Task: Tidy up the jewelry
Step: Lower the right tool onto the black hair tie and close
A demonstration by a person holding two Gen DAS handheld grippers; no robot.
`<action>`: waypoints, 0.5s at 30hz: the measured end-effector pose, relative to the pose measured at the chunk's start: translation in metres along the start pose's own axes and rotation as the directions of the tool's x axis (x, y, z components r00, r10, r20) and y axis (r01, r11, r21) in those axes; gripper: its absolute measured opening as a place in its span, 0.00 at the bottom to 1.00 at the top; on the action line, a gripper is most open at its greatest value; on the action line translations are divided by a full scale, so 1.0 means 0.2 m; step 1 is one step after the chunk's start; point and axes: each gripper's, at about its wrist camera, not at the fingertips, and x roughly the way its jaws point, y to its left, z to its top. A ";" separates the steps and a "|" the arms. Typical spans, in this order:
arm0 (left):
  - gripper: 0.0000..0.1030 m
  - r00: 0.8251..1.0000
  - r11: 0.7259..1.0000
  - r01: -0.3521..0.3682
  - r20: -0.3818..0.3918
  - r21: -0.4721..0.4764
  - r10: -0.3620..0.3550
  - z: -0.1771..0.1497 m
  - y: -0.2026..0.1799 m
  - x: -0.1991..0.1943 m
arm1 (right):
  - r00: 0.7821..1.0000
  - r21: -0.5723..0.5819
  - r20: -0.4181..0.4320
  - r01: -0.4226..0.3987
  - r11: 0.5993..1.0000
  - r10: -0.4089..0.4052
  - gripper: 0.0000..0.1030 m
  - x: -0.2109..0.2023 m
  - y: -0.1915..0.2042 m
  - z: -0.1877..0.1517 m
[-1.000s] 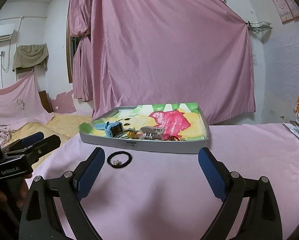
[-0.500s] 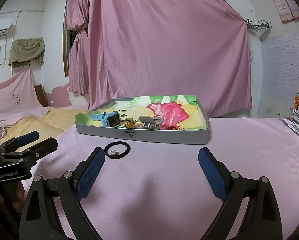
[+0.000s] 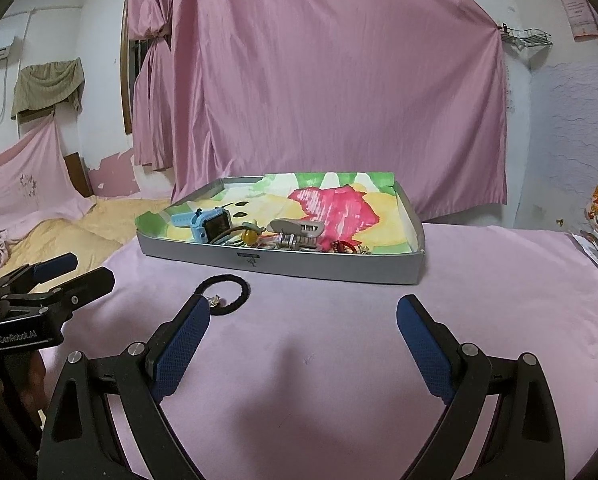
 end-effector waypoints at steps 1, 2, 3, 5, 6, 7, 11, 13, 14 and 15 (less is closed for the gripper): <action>0.99 1.000 1.000 -0.002 -0.001 0.000 0.002 0.01 0.00 0.01 | 1.000 0.000 -0.003 -0.001 1.000 0.001 0.89 0.01 0.00 0.01; 0.99 1.000 1.000 -0.003 -0.001 0.000 0.003 0.01 0.00 0.02 | 1.000 0.006 -0.013 -0.009 1.000 0.010 0.89 0.02 -0.01 0.02; 0.99 1.000 1.000 -0.003 -0.003 0.001 0.003 0.02 0.00 0.03 | 1.000 0.012 -0.016 -0.020 1.000 0.020 0.89 0.03 -0.01 0.03; 0.99 1.000 1.000 0.002 -0.022 -0.002 -0.002 0.04 0.01 0.05 | 0.999 0.010 -0.041 -0.020 1.000 0.020 0.89 0.06 -0.01 0.04; 0.99 1.000 1.000 0.006 -0.029 -0.006 -0.007 0.04 0.01 0.06 | 0.998 0.009 -0.056 -0.022 1.000 0.022 0.89 0.07 -0.01 0.05; 0.99 0.999 1.000 0.009 -0.043 -0.013 -0.010 0.05 0.02 0.08 | 0.997 0.010 -0.068 -0.027 1.000 0.028 0.89 0.09 -0.02 0.05; 0.99 0.991 0.998 0.046 -0.123 -0.038 -0.051 0.08 0.03 0.15 | 0.987 0.044 -0.141 -0.074 0.996 0.080 0.89 0.16 -0.04 0.06; 0.99 0.986 0.997 0.057 -0.155 -0.056 -0.065 0.08 0.04 0.19 | 0.981 0.056 -0.171 -0.080 0.995 0.089 0.89 0.20 -0.05 0.06; 0.99 0.982 0.996 0.062 -0.174 -0.064 -0.072 0.09 0.04 0.21 | 0.978 0.064 -0.188 -0.084 0.994 0.094 0.89 0.22 -0.06 0.06; 0.99 0.979 0.995 0.065 -0.189 -0.073 -0.078 0.09 0.05 0.23 | 0.975 0.070 -0.198 -0.086 0.994 0.099 0.89 0.23 -0.06 0.06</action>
